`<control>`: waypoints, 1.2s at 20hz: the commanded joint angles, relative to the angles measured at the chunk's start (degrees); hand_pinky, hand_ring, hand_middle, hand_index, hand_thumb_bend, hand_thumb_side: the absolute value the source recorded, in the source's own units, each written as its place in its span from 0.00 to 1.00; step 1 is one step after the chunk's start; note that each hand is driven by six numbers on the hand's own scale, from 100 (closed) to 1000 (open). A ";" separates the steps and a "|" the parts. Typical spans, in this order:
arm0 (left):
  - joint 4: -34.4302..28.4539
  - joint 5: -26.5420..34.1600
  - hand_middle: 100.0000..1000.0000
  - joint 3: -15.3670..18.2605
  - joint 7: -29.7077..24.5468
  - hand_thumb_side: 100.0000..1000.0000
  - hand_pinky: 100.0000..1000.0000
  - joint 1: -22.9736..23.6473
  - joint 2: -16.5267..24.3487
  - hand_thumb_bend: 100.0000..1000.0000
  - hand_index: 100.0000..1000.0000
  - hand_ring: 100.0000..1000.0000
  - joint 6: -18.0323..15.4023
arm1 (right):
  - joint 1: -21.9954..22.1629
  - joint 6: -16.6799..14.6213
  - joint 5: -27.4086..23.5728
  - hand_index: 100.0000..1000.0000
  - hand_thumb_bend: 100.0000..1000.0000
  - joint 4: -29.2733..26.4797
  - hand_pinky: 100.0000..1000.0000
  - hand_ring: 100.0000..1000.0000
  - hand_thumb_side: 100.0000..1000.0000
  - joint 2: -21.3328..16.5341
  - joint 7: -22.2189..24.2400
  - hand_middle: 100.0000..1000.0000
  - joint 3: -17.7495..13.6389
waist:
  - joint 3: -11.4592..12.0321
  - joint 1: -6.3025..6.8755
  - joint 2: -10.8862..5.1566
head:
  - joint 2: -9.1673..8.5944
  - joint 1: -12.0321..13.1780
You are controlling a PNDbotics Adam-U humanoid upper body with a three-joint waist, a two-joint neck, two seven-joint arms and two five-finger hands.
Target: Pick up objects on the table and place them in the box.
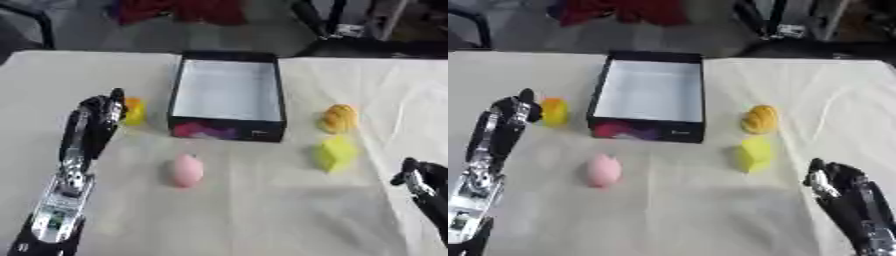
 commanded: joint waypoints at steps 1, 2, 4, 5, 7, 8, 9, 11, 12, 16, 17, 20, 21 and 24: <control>-1.19 0.05 0.48 0.26 -0.03 0.80 0.59 -0.27 0.37 0.19 0.46 0.49 0.01 | -0.31 -0.28 0.22 0.39 0.00 -1.14 0.67 0.46 0.50 -0.35 0.01 0.37 -0.04 | 0.05 -0.39 -0.51 | -0.11 -0.14; -1.17 0.05 0.48 0.28 -0.04 0.80 0.59 -0.25 0.39 0.19 0.46 0.49 0.02 | -0.31 -0.25 0.22 0.39 0.00 -1.12 0.67 0.46 0.50 -0.33 -0.02 0.37 -0.05 | 0.05 -0.38 -0.47 | -0.11 -0.08; -1.16 0.03 0.48 0.30 -0.04 0.80 0.59 -0.27 0.41 0.19 0.46 0.49 0.03 | -0.33 -0.25 0.23 0.39 0.00 -1.12 0.67 0.46 0.50 -0.33 0.00 0.37 -0.01 | 0.07 -0.39 -0.45 | -0.11 -0.07; -1.18 0.02 0.48 0.30 -0.05 0.80 0.59 -0.30 0.40 0.20 0.46 0.49 0.00 | -0.33 -0.28 0.24 0.39 0.00 -1.14 0.67 0.46 0.50 -0.34 0.05 0.37 0.02 | 0.07 -0.39 -0.46 | -0.11 -0.11; -1.17 -0.01 0.48 0.32 -0.05 0.80 0.59 -0.28 0.40 0.20 0.46 0.49 0.00 | -0.30 -0.30 0.26 0.39 0.00 -1.13 0.67 0.46 0.50 -0.33 0.07 0.37 0.00 | 0.05 -0.38 -0.50 | -0.11 -0.05; -1.17 -0.01 0.48 0.34 -0.04 0.80 0.59 -0.29 0.40 0.20 0.46 0.49 0.01 | -0.30 -0.28 0.27 0.39 0.00 -1.11 0.67 0.46 0.50 -0.33 0.05 0.37 -0.01 | 0.02 -0.37 -0.51 | -0.11 -0.03; -1.17 -0.02 0.48 0.33 -0.05 0.80 0.59 -0.31 0.40 0.20 0.46 0.49 0.00 | -0.34 -0.30 0.28 0.39 0.00 -1.13 0.67 0.46 0.49 -0.35 0.06 0.37 -0.01 | 0.01 -0.37 -0.53 | -0.11 -0.06; -1.19 -0.01 0.48 0.29 -0.11 0.80 0.59 -0.26 0.41 0.21 0.46 0.49 -0.04 | -0.37 -0.35 0.26 0.39 0.00 -1.16 0.67 0.46 0.49 -0.37 0.09 0.37 -0.02 | -0.01 -0.38 -0.56 | -0.11 -0.19; -1.18 -0.01 0.48 0.29 -0.12 0.80 0.59 -0.23 0.43 0.21 0.47 0.49 -0.04 | -0.36 -0.34 0.25 0.39 0.00 -1.14 0.67 0.46 0.50 -0.36 0.07 0.37 -0.04 | -0.02 -0.38 -0.55 | -0.11 -0.21; -1.32 -0.29 0.49 0.65 0.08 0.79 0.60 -0.72 0.67 0.22 0.49 0.50 -0.05 | -0.33 -0.29 0.26 0.39 0.00 -1.09 0.67 0.46 0.50 -0.35 0.06 0.37 -0.02 | -0.11 -0.40 -0.58 | -0.11 -0.22; -1.40 -0.51 0.49 0.97 0.26 0.79 0.60 -1.33 1.18 0.23 0.50 0.50 0.02 | -0.31 -0.29 0.26 0.39 0.00 -1.07 0.67 0.46 0.50 -0.36 0.08 0.37 -0.02 | -0.16 -0.37 -0.64 | -0.11 -0.20; -1.55 -1.50 0.51 1.74 0.54 0.85 0.61 -4.93 4.40 0.28 0.65 0.51 0.42 | -0.20 -0.26 0.24 0.39 0.00 -1.02 0.67 0.46 0.50 -0.49 0.09 0.37 -0.01 | -0.35 -0.26 -0.85 | -0.11 -0.21; -1.40 -2.14 0.51 1.65 0.30 0.76 0.61 -7.21 6.70 0.31 0.67 0.51 0.45 | -0.15 -0.24 0.23 0.39 0.00 -0.99 0.67 0.46 0.50 -0.54 0.12 0.37 0.02 | -0.50 -0.17 -0.96 | -0.11 -0.06; 1.76 -5.51 0.57 -0.58 -3.19 0.75 0.65 -15.03 15.05 0.38 0.78 0.55 0.43 | -0.11 -0.22 0.24 0.39 0.00 -0.89 0.67 0.46 0.50 -0.76 0.27 0.37 0.21 | -1.15 0.08 -1.17 | -0.11 0.18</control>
